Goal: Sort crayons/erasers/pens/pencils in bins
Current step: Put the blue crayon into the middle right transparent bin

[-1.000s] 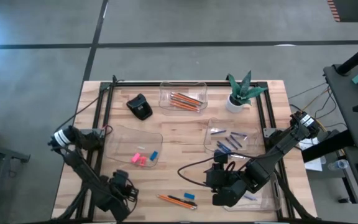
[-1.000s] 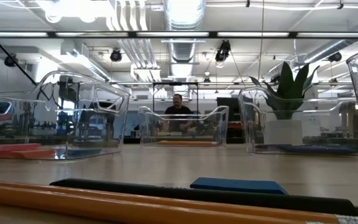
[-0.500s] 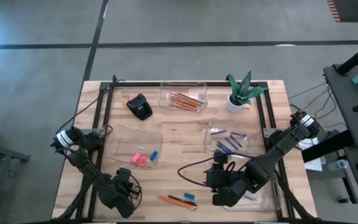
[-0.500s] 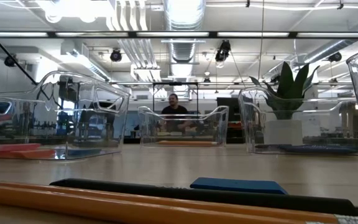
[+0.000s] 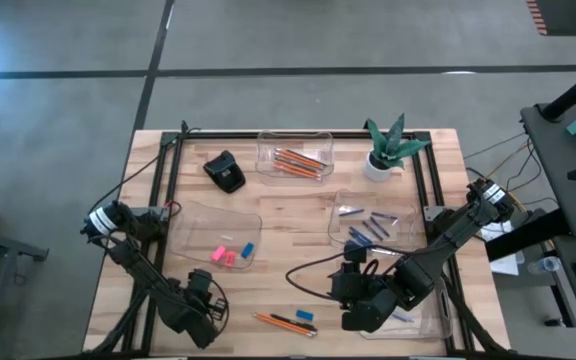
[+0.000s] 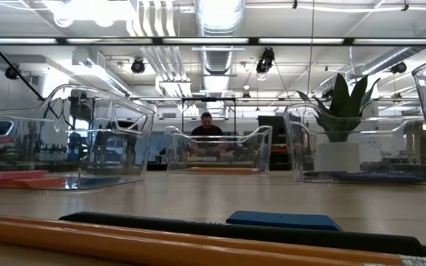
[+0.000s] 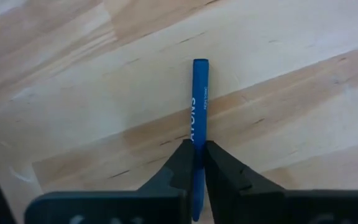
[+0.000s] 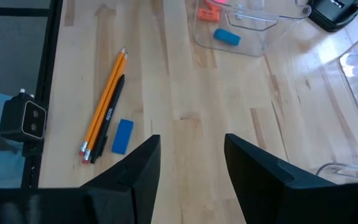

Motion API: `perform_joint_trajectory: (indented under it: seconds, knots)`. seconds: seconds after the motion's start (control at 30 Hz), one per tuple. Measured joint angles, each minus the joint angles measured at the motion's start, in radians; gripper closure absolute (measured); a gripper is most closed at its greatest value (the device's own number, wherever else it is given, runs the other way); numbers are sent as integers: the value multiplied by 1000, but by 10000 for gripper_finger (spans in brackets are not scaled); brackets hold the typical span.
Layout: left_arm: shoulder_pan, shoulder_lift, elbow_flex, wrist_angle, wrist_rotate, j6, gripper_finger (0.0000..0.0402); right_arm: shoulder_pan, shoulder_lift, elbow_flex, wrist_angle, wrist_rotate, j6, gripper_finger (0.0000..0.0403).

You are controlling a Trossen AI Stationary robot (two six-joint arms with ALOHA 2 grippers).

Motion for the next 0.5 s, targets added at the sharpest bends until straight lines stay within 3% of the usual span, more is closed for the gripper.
perform_joint_trajectory:
  seconds: [0.5]
  knots:
    - [-3,-75,35,40,-89,317,399,0,0,0,19,0,0,232]
